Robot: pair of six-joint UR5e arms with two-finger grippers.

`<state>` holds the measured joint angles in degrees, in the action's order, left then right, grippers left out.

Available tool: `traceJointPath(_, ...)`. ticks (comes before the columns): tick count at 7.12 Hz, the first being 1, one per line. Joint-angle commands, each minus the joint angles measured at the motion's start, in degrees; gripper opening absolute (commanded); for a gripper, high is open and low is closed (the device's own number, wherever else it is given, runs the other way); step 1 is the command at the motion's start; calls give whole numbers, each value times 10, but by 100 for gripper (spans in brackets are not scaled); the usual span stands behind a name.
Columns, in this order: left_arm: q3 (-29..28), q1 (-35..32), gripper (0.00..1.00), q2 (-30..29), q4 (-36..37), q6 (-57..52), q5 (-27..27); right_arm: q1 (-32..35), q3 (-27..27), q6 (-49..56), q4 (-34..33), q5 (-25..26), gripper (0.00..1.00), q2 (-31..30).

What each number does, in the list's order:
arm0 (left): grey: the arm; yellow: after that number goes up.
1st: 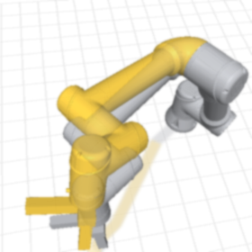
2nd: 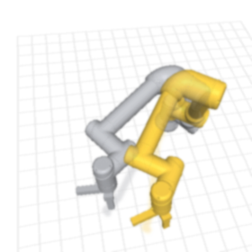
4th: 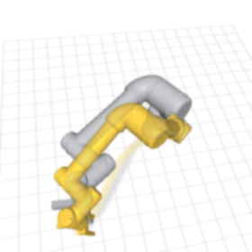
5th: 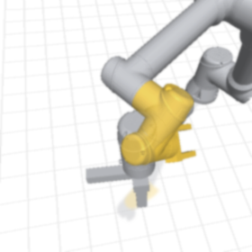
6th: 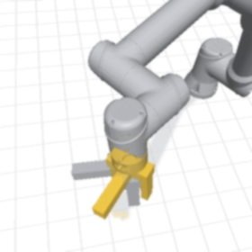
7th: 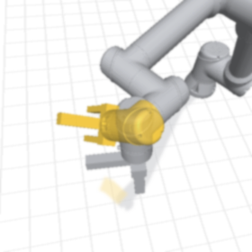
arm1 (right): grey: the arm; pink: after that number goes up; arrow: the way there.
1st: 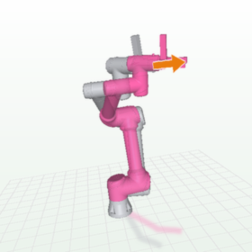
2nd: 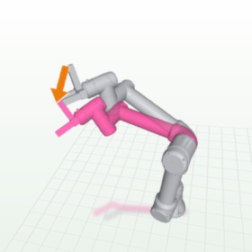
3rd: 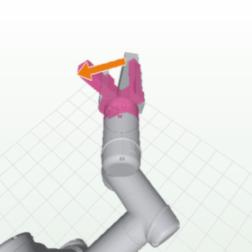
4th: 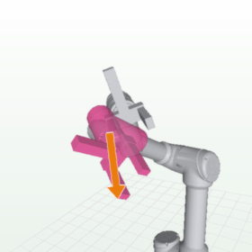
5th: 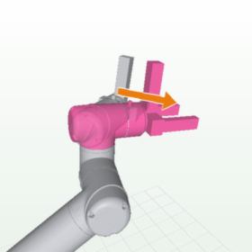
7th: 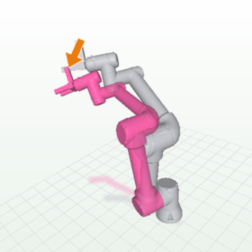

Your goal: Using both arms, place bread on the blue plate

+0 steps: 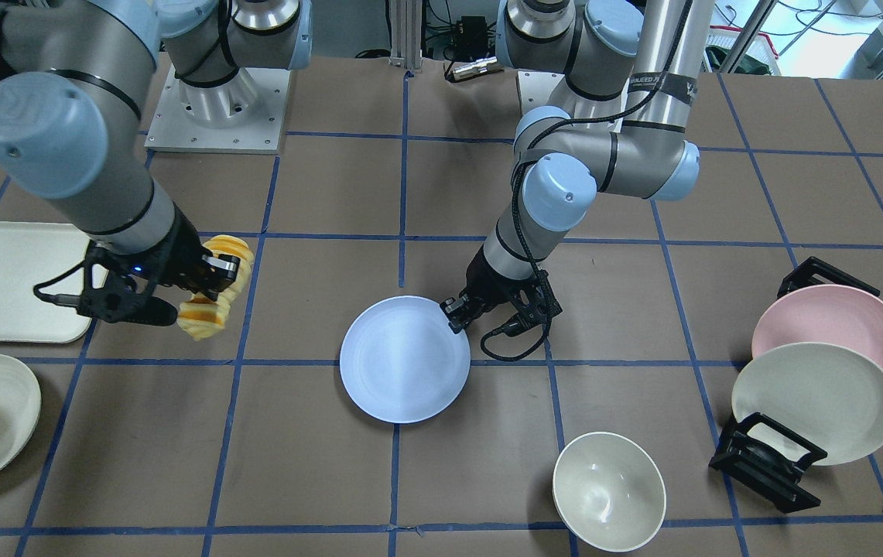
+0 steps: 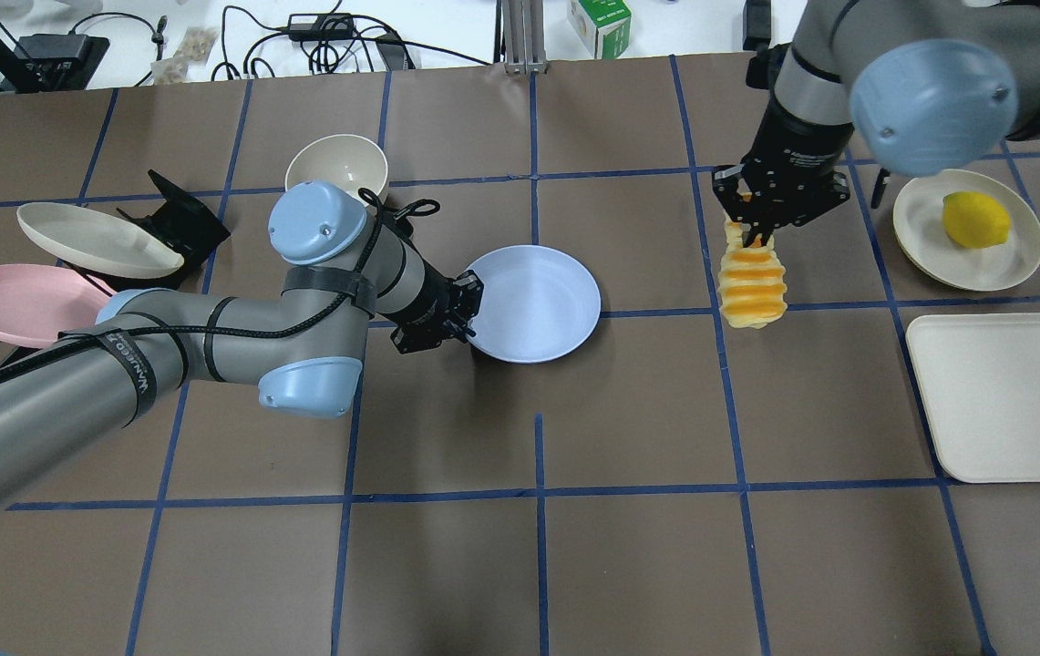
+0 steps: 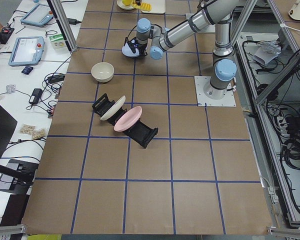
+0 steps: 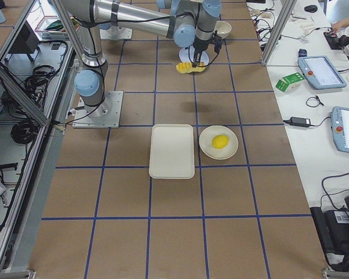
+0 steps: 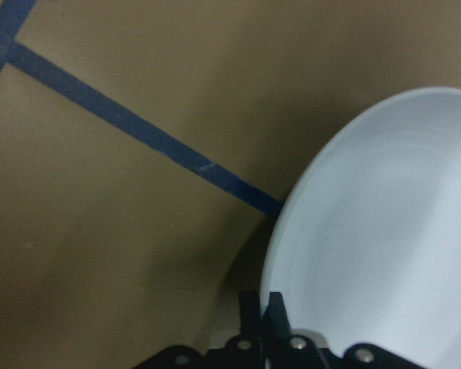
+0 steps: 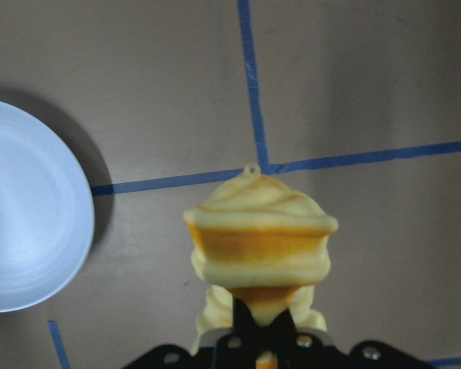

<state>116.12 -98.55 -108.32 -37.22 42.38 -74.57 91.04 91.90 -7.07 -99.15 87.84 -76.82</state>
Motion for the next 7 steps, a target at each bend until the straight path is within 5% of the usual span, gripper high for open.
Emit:
traceJointPath(1,-23,12,100,20,-3,-3,-3,75,-2,-59,-70,-8,0,45)
traceJointPath(3,-95,48,100,56,-126,-19,-14,112,-42,-101,-90,-44,0,97)
traceJointPath(6,-291,59,100,103,-494,-193,-122,164,-59,-139,-117,-46,0,165)
traceJointPath(7,-299,58,100,127,-508,-249,-166,178,-59,-149,-141,-50,0,177)
